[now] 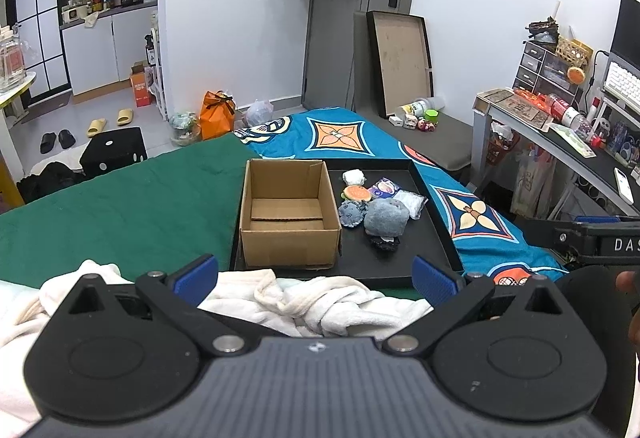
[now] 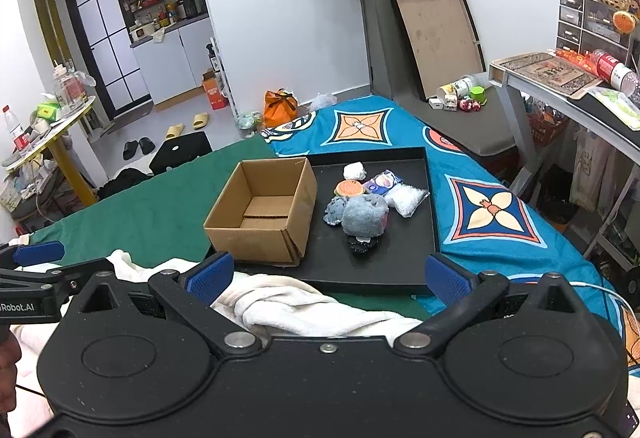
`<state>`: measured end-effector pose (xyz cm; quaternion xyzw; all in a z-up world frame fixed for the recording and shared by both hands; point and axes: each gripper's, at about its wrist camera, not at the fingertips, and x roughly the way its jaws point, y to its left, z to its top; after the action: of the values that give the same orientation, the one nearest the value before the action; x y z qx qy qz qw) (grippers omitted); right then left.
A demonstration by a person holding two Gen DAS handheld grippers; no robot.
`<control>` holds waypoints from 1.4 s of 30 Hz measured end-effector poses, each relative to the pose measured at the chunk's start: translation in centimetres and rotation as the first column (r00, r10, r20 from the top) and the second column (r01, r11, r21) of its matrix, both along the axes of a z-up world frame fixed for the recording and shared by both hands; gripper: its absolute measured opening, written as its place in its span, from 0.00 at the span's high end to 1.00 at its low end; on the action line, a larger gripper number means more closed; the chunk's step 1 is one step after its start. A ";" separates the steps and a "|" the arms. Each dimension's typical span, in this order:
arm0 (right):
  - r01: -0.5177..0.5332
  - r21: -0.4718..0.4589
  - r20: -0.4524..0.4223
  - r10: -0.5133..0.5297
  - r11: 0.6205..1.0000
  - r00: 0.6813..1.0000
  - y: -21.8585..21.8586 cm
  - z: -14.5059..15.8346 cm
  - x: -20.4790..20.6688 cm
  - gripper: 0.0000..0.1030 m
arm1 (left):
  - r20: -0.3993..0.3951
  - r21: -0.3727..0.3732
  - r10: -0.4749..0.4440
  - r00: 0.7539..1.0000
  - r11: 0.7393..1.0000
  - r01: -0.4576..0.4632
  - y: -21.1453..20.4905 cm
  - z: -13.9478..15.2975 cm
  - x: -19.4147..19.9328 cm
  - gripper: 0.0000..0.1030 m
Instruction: Organize soft objects
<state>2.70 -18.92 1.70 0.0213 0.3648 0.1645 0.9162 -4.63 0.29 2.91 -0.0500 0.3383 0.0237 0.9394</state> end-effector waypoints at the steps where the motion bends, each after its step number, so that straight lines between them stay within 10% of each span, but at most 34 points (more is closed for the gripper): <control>1: 0.000 0.001 0.000 0.000 1.000 1.000 0.0 -0.1 -0.2 0.00 | -0.002 0.001 0.001 1.000 1.000 -0.001 0.1 0.0 0.0 0.01; 42: -0.019 0.052 -0.083 0.023 0.998 0.996 0.4 -2.0 6.6 0.00 | -0.080 -0.036 0.049 0.996 0.998 -0.052 2.0 -1.9 6.0 0.01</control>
<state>9.33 -18.54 -0.34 0.0476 0.3986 0.1823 0.8976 1.37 2.32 0.98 -0.0757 0.3743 0.0430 0.9232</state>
